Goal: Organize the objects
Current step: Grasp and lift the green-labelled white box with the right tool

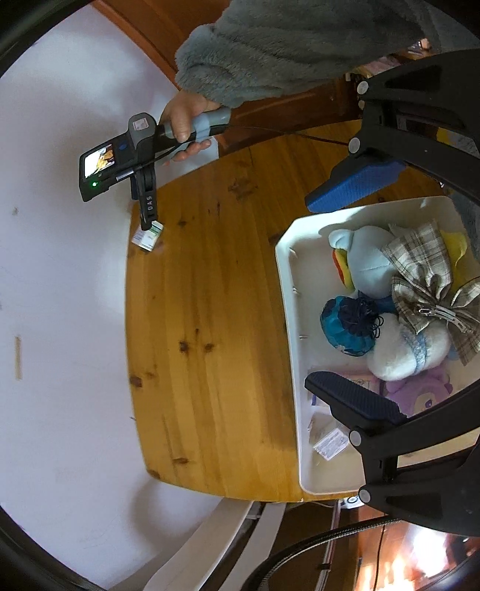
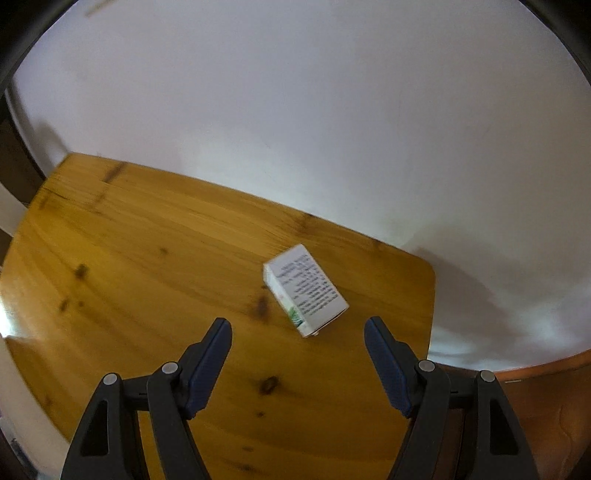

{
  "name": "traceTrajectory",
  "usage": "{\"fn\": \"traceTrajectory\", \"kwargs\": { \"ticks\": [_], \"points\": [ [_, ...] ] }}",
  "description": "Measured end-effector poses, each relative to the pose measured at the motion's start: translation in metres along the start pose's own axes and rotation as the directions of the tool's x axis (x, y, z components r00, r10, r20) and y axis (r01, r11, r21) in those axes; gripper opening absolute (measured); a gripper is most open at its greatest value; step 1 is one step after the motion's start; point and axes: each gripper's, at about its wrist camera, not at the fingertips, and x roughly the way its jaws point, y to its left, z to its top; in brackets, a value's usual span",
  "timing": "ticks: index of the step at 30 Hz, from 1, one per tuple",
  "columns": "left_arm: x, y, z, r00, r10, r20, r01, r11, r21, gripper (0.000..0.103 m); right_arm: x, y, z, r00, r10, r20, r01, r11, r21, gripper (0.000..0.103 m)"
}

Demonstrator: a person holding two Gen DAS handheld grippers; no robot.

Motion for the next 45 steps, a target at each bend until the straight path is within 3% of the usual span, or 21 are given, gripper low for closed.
{"fn": "traceTrajectory", "kwargs": {
  "ticks": [10, 19, 24, 33, 45],
  "points": [
    [0.03, 0.012, 0.003, 0.996, -0.005, -0.085, 0.0, 0.998, -0.06, 0.09, 0.043, -0.013, 0.011, 0.999, 0.022, -0.043, -0.021, 0.999, 0.027, 0.073],
    [0.037, 0.018, 0.004, 0.995, -0.005, -0.104, -0.005, 0.995, -0.096, 0.09, 0.054, -0.013, 0.008, 0.986, 0.141, -0.086, -0.133, 0.987, 0.093, 0.035],
    [0.037, 0.02, 0.004, 0.994, -0.01, -0.113, -0.003, 0.994, -0.113, 0.09, 0.043, -0.007, 0.004, 0.983, 0.162, -0.084, -0.154, 0.983, 0.096, 0.035],
    [0.028, 0.02, 0.001, 0.995, -0.004, -0.099, -0.008, 0.993, -0.117, 0.09, -0.006, 0.003, -0.01, 0.974, 0.226, -0.007, -0.223, 0.964, 0.147, 0.034],
    [-0.009, -0.004, -0.013, 1.0, 0.009, -0.024, -0.01, 0.998, -0.063, 0.09, -0.118, 0.019, -0.039, 0.946, 0.289, 0.144, -0.314, 0.928, 0.199, 0.034]
  ]
}}
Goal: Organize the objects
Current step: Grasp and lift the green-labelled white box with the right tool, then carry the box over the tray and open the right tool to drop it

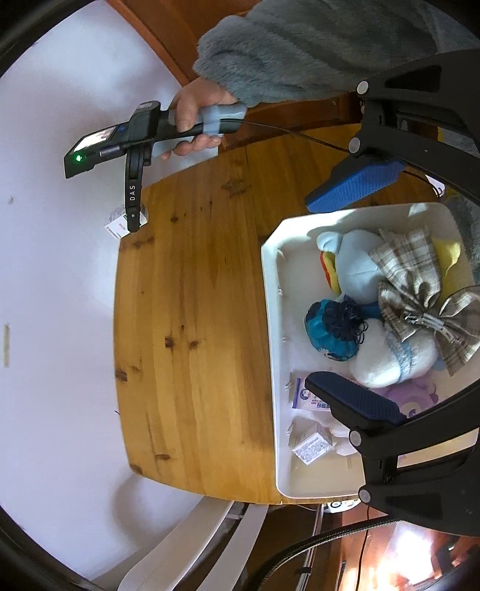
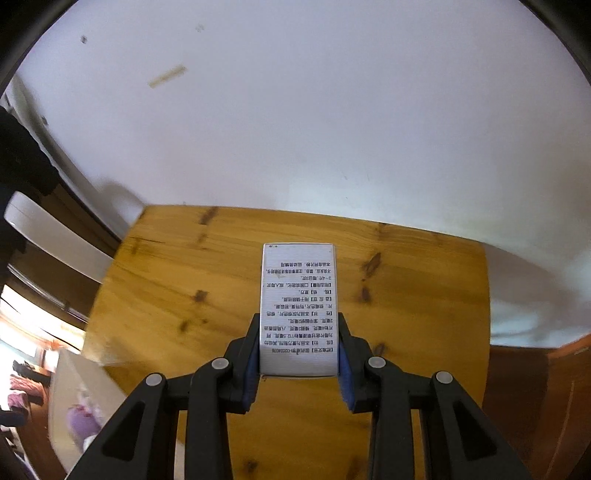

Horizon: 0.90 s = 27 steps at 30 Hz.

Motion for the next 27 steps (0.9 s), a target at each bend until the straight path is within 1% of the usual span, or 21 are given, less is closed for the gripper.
{"fn": "traceTrajectory", "kwargs": {
  "ticks": [2, 4, 5, 9, 10, 13, 20, 24, 27],
  "points": [
    [-0.007, -0.005, -0.004, 1.0, 0.001, 0.014, -0.001, 1.0, 0.011, 0.09, -0.02, 0.01, -0.01, 1.0, 0.012, 0.015, -0.012, 1.0, 0.021, 0.034],
    [-0.015, -0.009, -0.009, 1.0, 0.005, 0.029, -0.005, 1.0, 0.018, 0.09, -0.027, 0.029, -0.017, 1.0, -0.008, 0.024, 0.007, 1.0, 0.025, 0.034],
    [-0.019, -0.01, -0.011, 0.999, 0.007, 0.038, -0.008, 1.0, 0.024, 0.09, -0.04, 0.037, -0.024, 0.999, -0.014, 0.034, 0.014, 1.0, 0.022, 0.035],
    [-0.036, -0.011, -0.018, 0.997, 0.024, 0.08, -0.026, 0.999, 0.023, 0.09, -0.079, 0.068, -0.048, 0.998, 0.007, 0.062, -0.008, 1.0, 0.02, 0.035],
    [-0.041, -0.01, -0.019, 0.995, 0.031, 0.091, -0.033, 0.999, 0.019, 0.09, -0.091, 0.078, -0.056, 0.998, 0.022, 0.066, -0.024, 0.999, 0.024, 0.035],
    [-0.053, -0.006, -0.023, 0.992, 0.047, 0.118, -0.047, 0.999, 0.001, 0.09, -0.112, 0.1, -0.073, 0.997, 0.048, 0.063, -0.05, 0.998, 0.038, 0.035],
    [-0.078, 0.003, -0.034, 0.982, 0.078, 0.173, -0.073, 0.997, -0.031, 0.09, -0.136, 0.138, -0.099, 0.994, 0.097, 0.048, -0.1, 0.991, 0.084, 0.035],
    [-0.089, 0.004, -0.041, 0.976, 0.091, 0.196, -0.087, 0.996, -0.031, 0.09, -0.146, 0.159, -0.108, 0.995, 0.077, 0.058, -0.082, 0.994, 0.076, 0.035],
    [-0.094, 0.003, -0.046, 0.971, 0.113, 0.211, -0.11, 0.994, -0.029, 0.09, -0.151, 0.169, -0.115, 0.995, 0.073, 0.062, -0.077, 0.994, 0.079, 0.035]
  ]
}}
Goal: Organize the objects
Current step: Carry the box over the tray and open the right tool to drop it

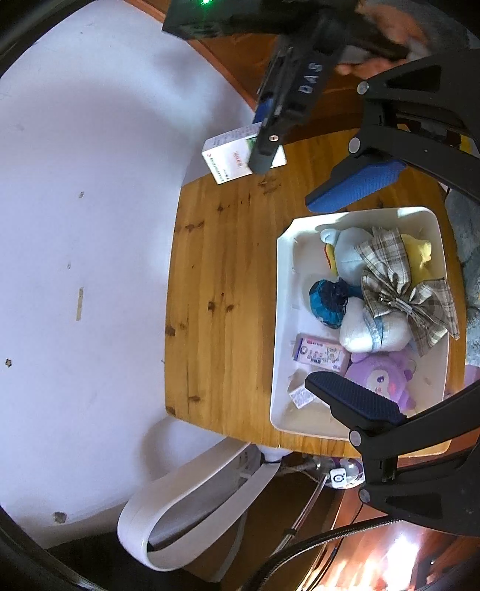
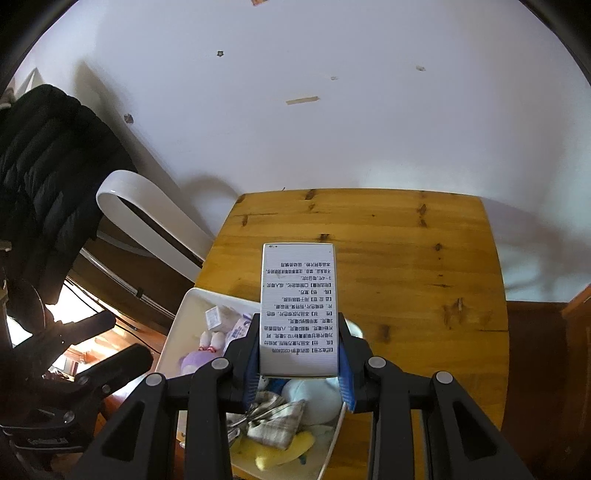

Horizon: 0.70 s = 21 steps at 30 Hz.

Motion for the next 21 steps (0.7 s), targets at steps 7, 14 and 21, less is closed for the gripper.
{"fn": "traceTrajectory", "kwargs": {
  "ticks": [7, 14, 21],
  "points": [
    [-0.011, 0.003, -0.005, 0.999, 0.041, 0.029, -0.041, 0.999, -0.006, 0.09, 0.01, 0.016, -0.01, 0.998, 0.025, -0.058, -0.026, 0.999, -0.019, 0.035],
    [-0.019, 0.008, -0.008, 0.998, 0.047, 0.034, -0.046, 0.998, -0.035, 0.09, 0.015, 0.033, -0.022, 0.995, 0.012, -0.098, -0.02, 0.997, -0.073, 0.036],
    [-0.022, 0.009, -0.008, 0.998, 0.048, 0.038, -0.047, 0.998, -0.047, 0.09, 0.013, 0.036, -0.027, 0.993, 0.029, -0.115, -0.038, 0.997, -0.073, 0.053]
  ]
}}
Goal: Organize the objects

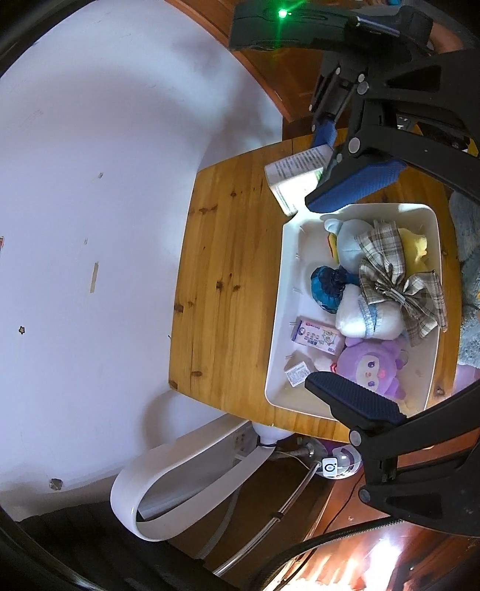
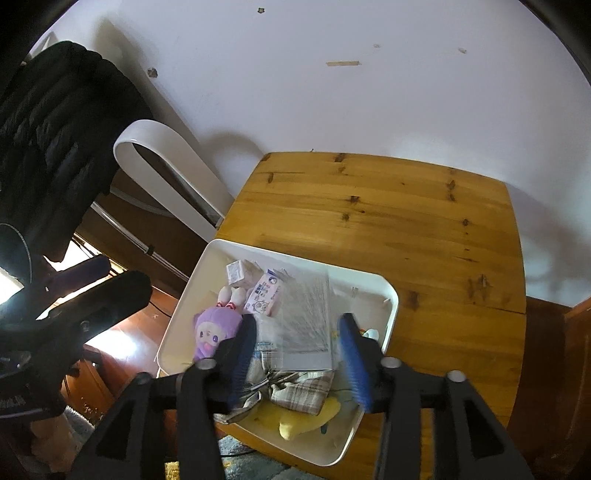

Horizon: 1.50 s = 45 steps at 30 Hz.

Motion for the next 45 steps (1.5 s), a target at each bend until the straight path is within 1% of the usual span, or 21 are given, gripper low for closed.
{"fn": "traceTrajectory", "kwargs": {
  "ticks": [2, 10, 22, 26, 31, 32, 35, 40, 45],
  "points": [
    [0.0, 0.0, 0.0, 1.0, -0.003, -0.002, 0.003, 1.0, -0.001, 0.09, -0.003, 0.001, -0.002, 1.0, -0.003, 0.01, 0.003, 1.0, -0.005, 0.056],
    [-0.004, -0.002, -0.002, 1.0, -0.007, -0.002, 0.007, 1.0, 0.014, 0.09, -0.012, 0.006, -0.01, 1.0, -0.013, 0.008, 0.013, 1.0, -0.01, 0.057],
    [-0.011, -0.014, -0.01, 1.0, -0.007, -0.001, 0.008, 0.999, 0.043, 0.09, -0.037, -0.011, -0.028, 0.999, -0.037, -0.003, 0.037, 0.996, 0.083, 0.057],
    [-0.014, -0.02, -0.012, 1.0, -0.006, -0.006, 0.007, 0.998, 0.055, 0.09, -0.05, -0.017, -0.03, 0.999, -0.053, -0.002, 0.053, 0.991, 0.12, 0.061],
    [-0.016, -0.026, -0.016, 1.0, 0.009, -0.01, -0.008, 0.997, 0.075, 0.09, -0.067, -0.024, -0.032, 0.997, -0.076, 0.014, 0.073, 0.985, 0.159, 0.067],
    [-0.017, -0.028, -0.017, 1.0, 0.011, -0.001, -0.01, 0.994, 0.106, 0.09, -0.07, -0.026, -0.032, 0.996, -0.084, 0.015, 0.081, 0.982, 0.17, 0.068],
    [-0.017, -0.031, -0.02, 1.0, 0.026, -0.008, -0.025, 0.993, 0.111, 0.09, -0.077, -0.031, -0.032, 0.995, -0.098, 0.017, 0.092, 0.976, 0.197, 0.071],
    [-0.02, -0.035, -0.022, 0.999, 0.051, -0.003, -0.05, 0.991, 0.12, 0.09, -0.082, -0.034, -0.035, 0.994, -0.111, 0.012, 0.106, 0.971, 0.212, 0.071],
    [-0.019, -0.039, -0.023, 0.997, 0.069, -0.02, -0.066, 0.99, 0.124, 0.09, -0.084, -0.038, -0.038, 0.994, -0.109, -0.001, 0.107, 0.969, 0.224, 0.071]
  ]
}}
